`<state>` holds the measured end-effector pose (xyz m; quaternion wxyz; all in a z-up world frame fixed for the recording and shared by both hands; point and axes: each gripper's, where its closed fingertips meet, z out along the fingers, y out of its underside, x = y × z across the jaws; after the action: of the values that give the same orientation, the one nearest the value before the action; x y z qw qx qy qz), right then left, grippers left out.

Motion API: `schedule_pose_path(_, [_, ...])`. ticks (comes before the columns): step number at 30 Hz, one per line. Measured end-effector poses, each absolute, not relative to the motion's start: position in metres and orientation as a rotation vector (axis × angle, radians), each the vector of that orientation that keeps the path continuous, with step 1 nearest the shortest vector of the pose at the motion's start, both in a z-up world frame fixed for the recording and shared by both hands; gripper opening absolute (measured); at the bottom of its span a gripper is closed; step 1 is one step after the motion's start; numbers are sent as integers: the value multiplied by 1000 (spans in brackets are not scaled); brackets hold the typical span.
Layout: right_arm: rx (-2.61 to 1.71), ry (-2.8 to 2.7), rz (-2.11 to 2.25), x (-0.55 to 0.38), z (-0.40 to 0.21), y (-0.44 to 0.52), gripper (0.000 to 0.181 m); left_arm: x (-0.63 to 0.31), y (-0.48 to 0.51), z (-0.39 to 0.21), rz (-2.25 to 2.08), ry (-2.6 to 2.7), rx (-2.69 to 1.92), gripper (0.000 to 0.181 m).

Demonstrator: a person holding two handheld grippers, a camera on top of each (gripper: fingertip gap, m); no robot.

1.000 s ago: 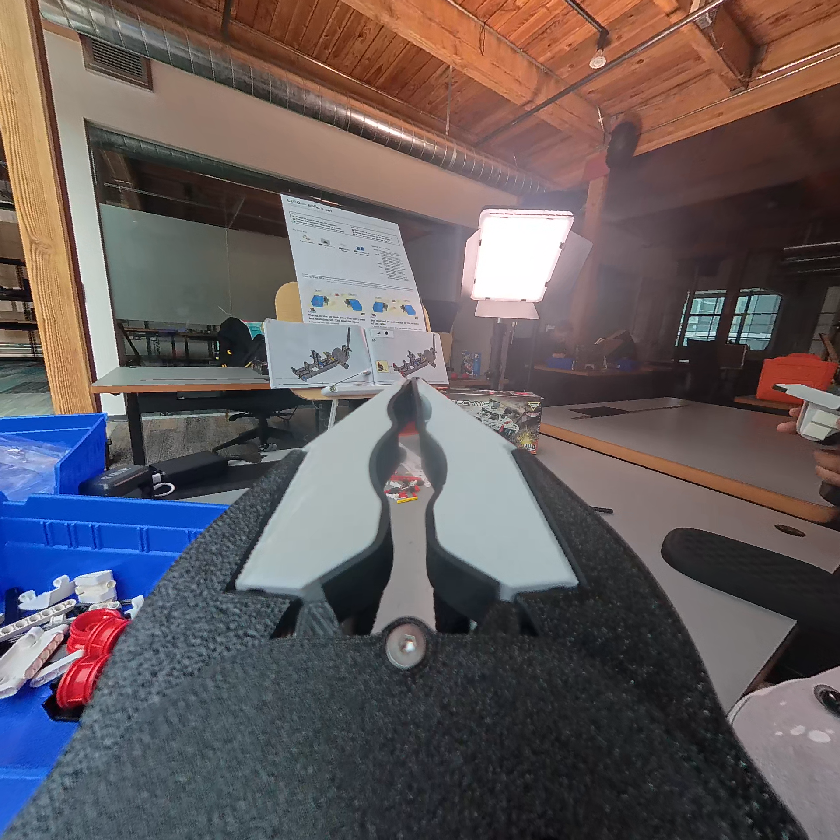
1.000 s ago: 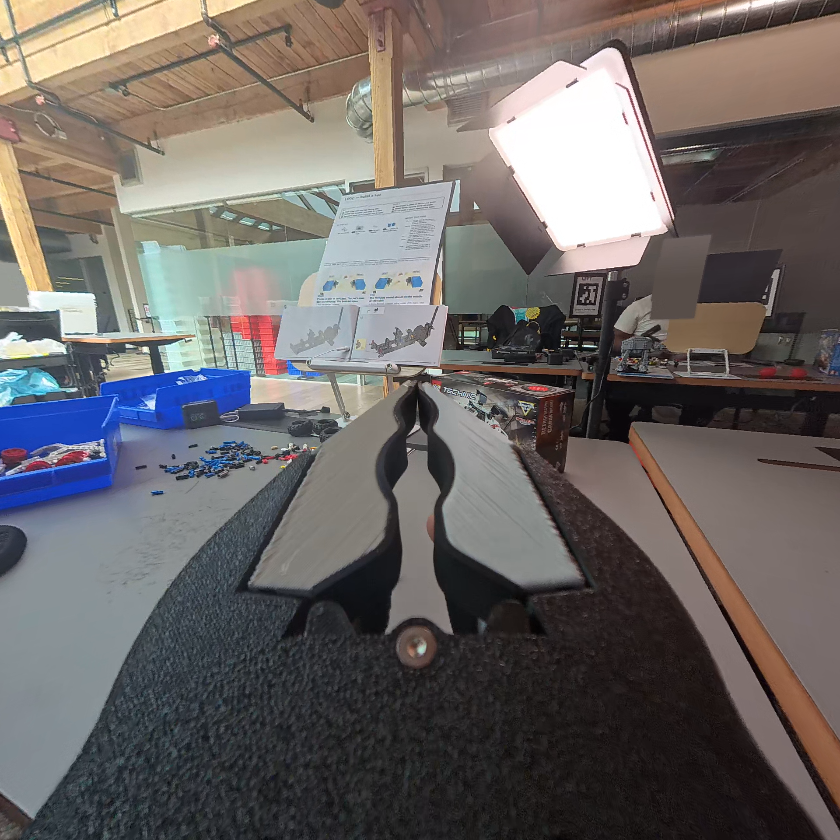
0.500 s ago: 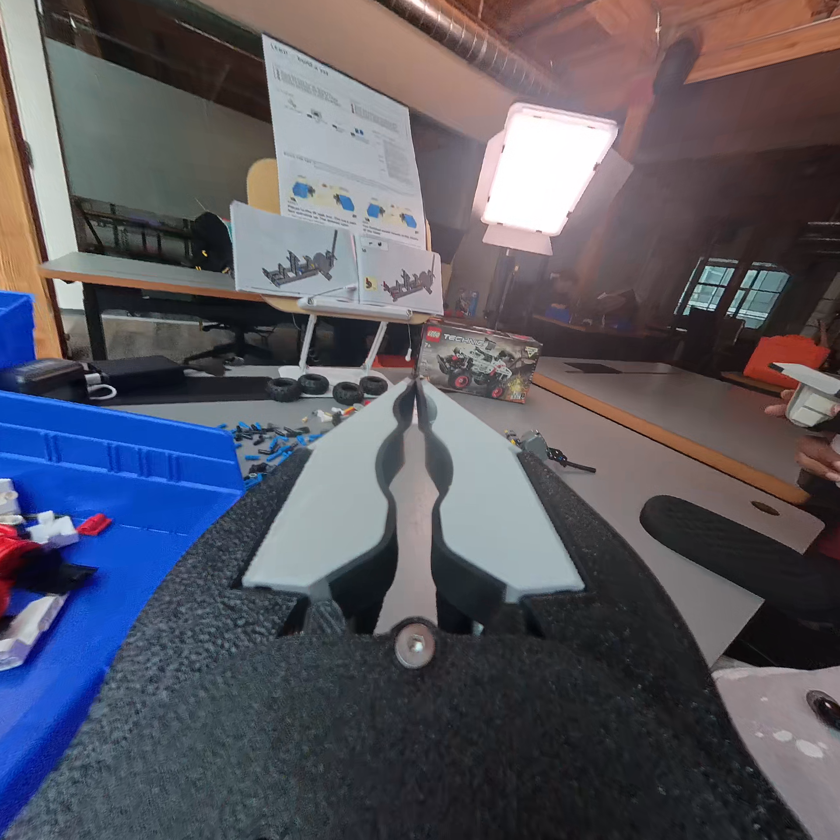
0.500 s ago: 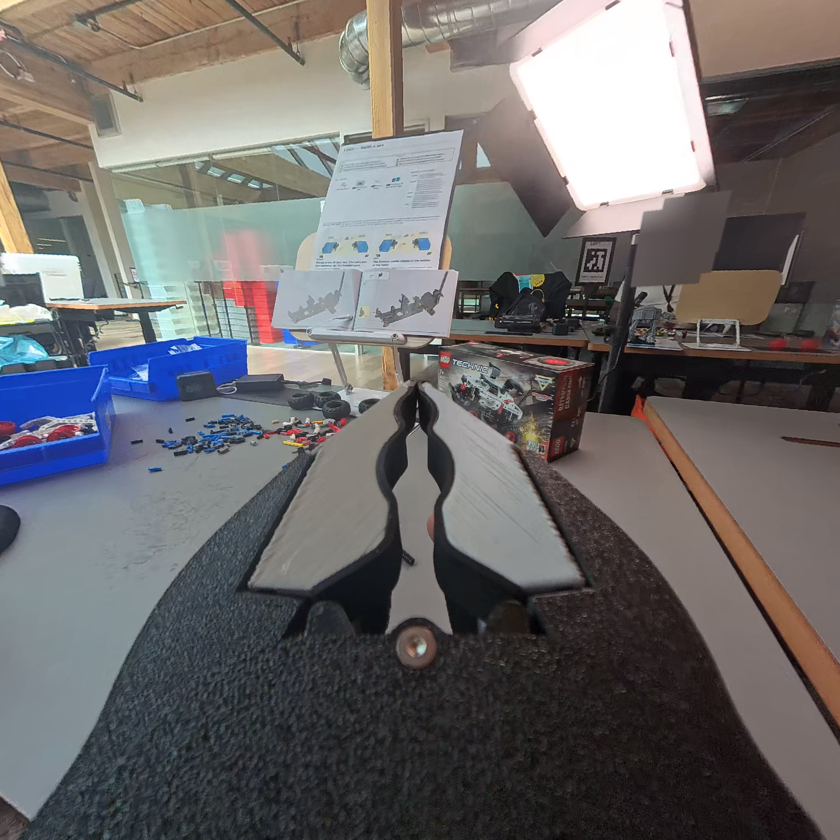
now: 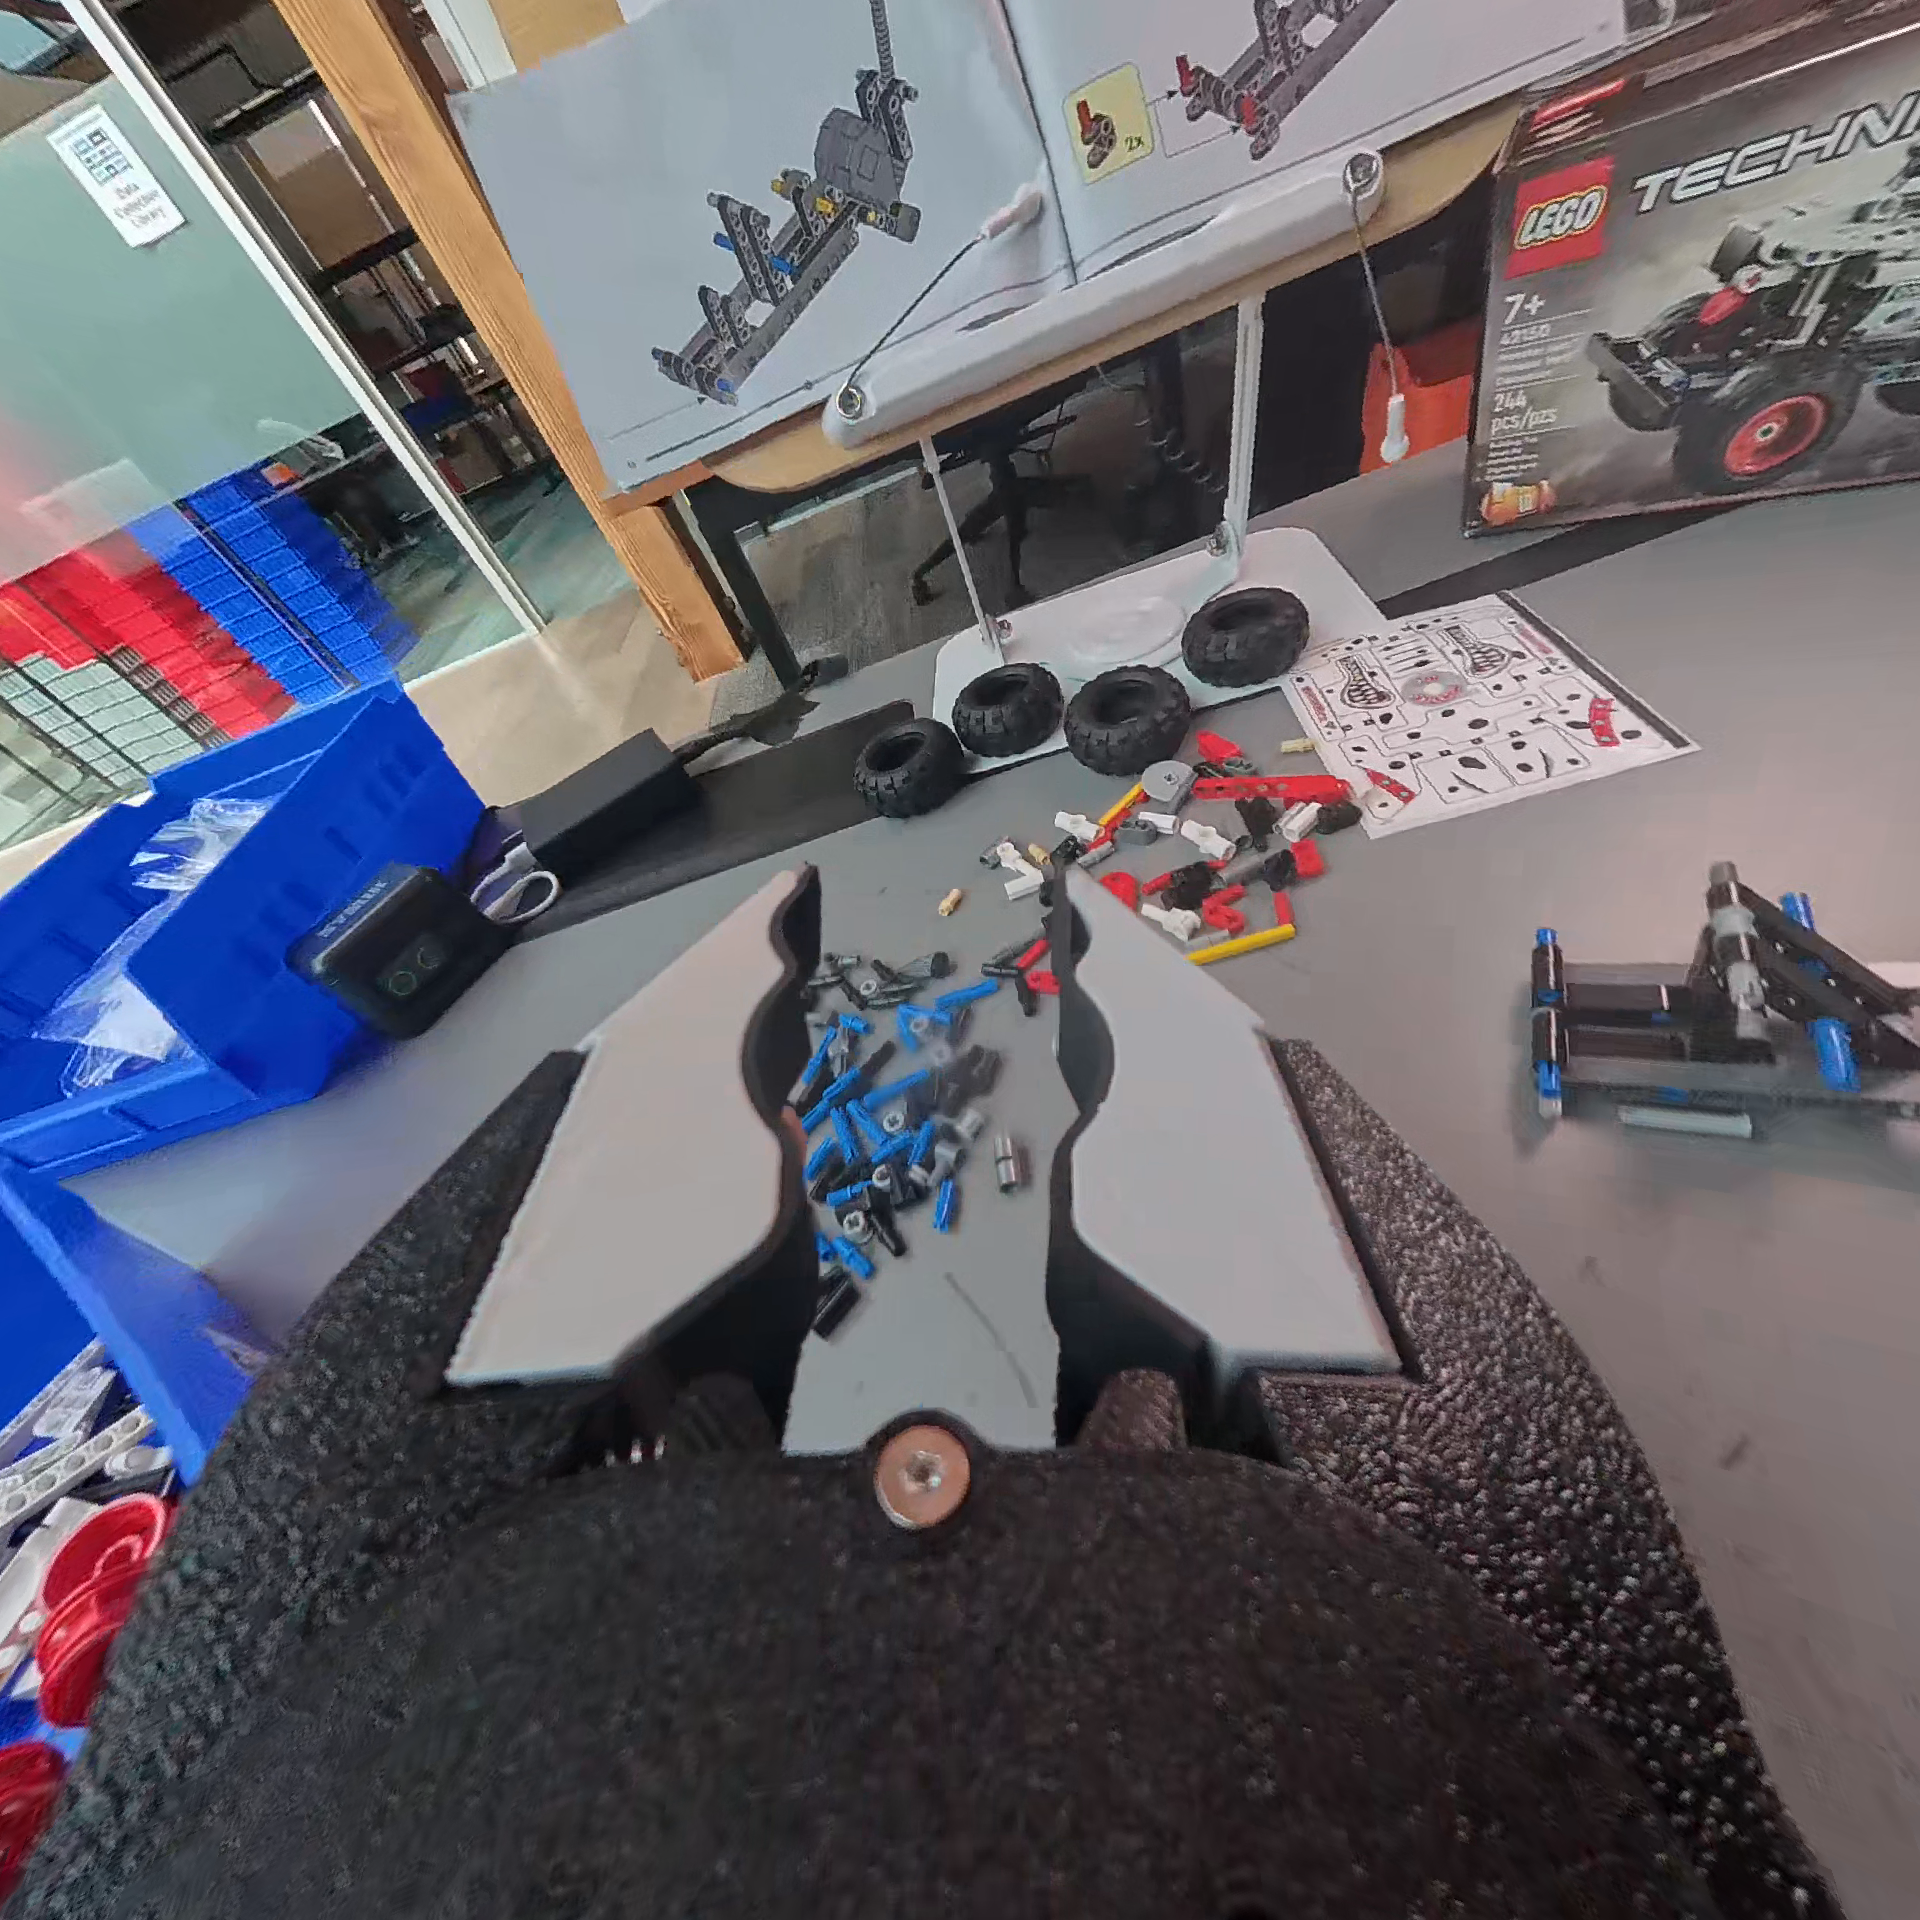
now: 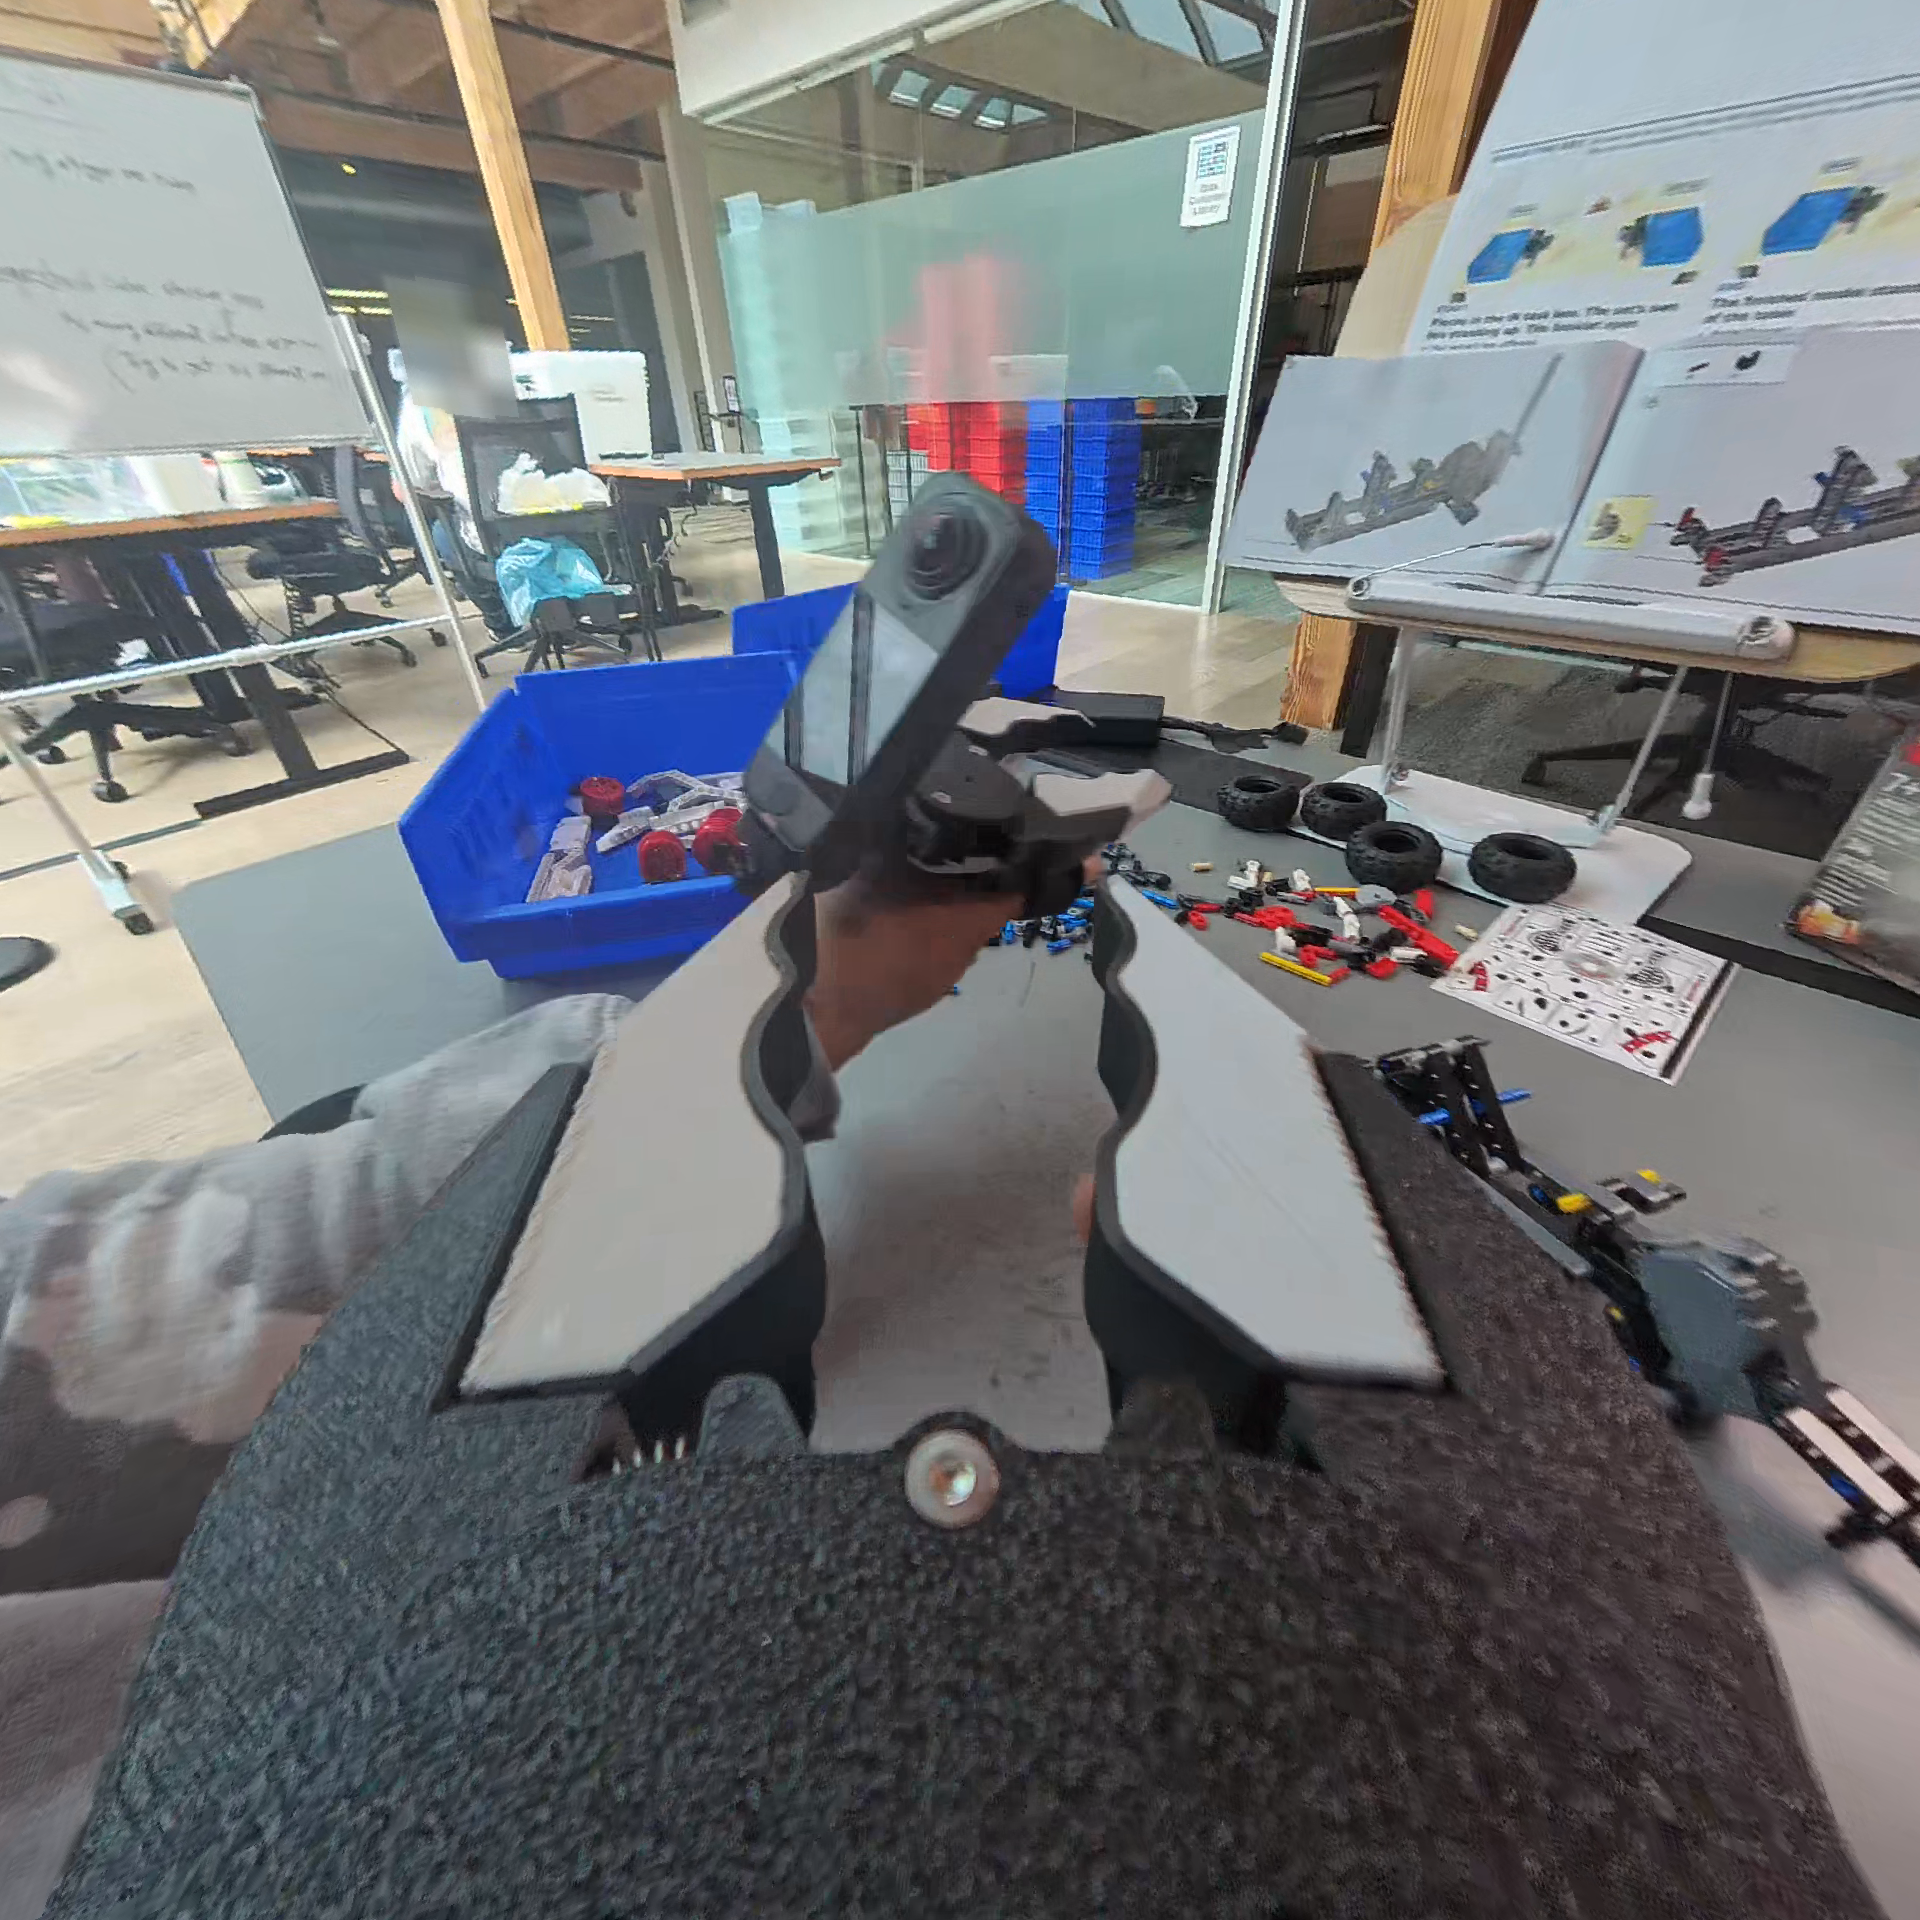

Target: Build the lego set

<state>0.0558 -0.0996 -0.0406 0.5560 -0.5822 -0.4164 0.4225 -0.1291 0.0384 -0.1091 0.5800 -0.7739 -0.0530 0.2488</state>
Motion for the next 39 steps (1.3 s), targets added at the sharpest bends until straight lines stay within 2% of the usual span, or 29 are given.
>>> schedule_pose_path(4, [-1432, -1009, 955, 3, -57, -91, 78, -136, 83, -111, 574, -211, -1775, 58])
schedule_pose_path(8, [-1482, -984, 911, -26, -77, -77, 89, -133, 109, -107, 552, -268, -1731, 57])
schedule_pose_path(22, [-1441, -926, 840, -22, -75, -72, 86, -143, 123, -96, 553, -316, -1709, 54])
schedule_pose_path(27, [-1423, -897, 802, -14, -68, -59, 85, -139, 121, -93, 521, -294, -1711, 48])
schedule_pose_path(33, [-1430, -748, 684, 8, -45, 23, 82, -120, 86, -57, 342, -239, -1690, 28])
schedule_pose_path(37, [-1458, -661, 555, 3, -34, 96, 84, -85, 42, -22, 249, -144, -1619, 22])
schedule_pose_path(39, [-1475, -634, 486, -6, -34, 128, 86, -61, 19, -18, 188, -95, -1614, 25])
